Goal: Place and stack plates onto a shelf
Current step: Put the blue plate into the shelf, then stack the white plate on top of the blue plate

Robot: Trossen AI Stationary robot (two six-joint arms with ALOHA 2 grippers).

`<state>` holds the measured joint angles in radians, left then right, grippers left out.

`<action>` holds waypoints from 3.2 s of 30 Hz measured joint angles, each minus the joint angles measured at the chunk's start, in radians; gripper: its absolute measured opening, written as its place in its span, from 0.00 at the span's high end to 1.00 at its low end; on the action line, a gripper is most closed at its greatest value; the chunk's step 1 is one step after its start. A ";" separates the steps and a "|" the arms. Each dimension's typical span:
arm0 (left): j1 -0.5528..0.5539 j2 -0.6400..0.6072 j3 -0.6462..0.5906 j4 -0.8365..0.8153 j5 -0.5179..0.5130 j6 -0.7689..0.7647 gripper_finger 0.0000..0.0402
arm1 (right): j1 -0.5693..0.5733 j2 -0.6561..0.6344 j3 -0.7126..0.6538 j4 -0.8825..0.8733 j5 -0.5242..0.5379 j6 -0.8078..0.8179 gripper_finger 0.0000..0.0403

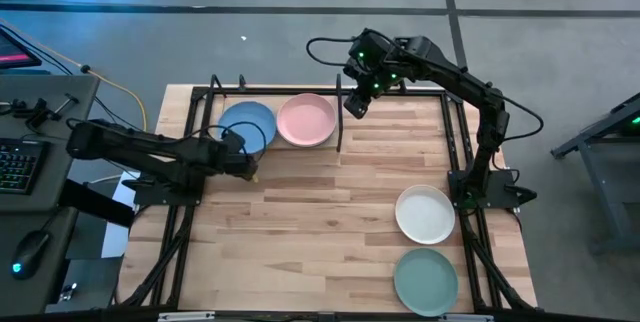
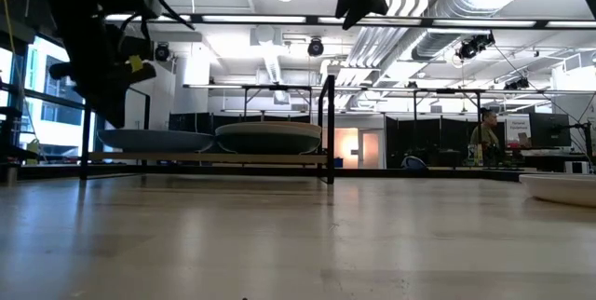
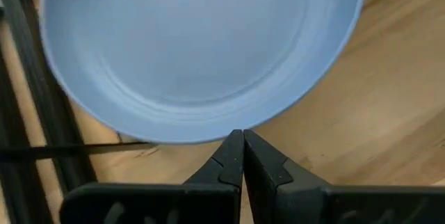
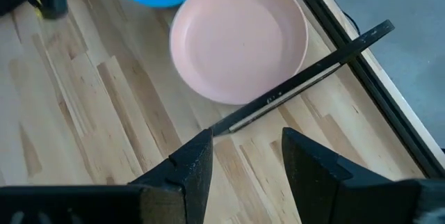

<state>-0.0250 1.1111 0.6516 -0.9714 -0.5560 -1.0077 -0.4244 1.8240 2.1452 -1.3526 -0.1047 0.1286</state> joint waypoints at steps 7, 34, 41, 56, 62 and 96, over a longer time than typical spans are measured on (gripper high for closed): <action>-0.003 -0.107 0.188 -0.071 -0.121 0.101 1.00 | 0.006 -0.002 0.000 -0.146 -0.024 -0.109 0.62; -0.110 -0.478 -0.152 1.338 0.130 0.700 1.00 | 0.298 -0.649 -0.788 0.552 0.027 0.135 0.62; -0.107 -0.477 -0.152 1.332 0.124 0.699 1.00 | 0.334 -0.836 -1.016 0.796 0.067 0.313 0.62; -0.107 -0.477 -0.152 1.331 0.118 0.678 1.00 | 0.381 -0.767 -1.000 0.459 -0.068 0.622 0.62; -0.107 -0.477 -0.152 1.331 0.118 0.678 1.00 | 0.606 -0.722 -1.223 0.325 -0.205 0.950 0.62; -0.106 -0.476 -0.152 1.331 0.100 0.644 1.00 | 1.016 -0.594 -1.555 0.425 -0.074 1.740 0.91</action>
<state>-0.1314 0.6346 0.4992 0.3592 -0.4563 -0.3641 0.5919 1.2302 0.5903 -0.9276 -0.1783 1.8684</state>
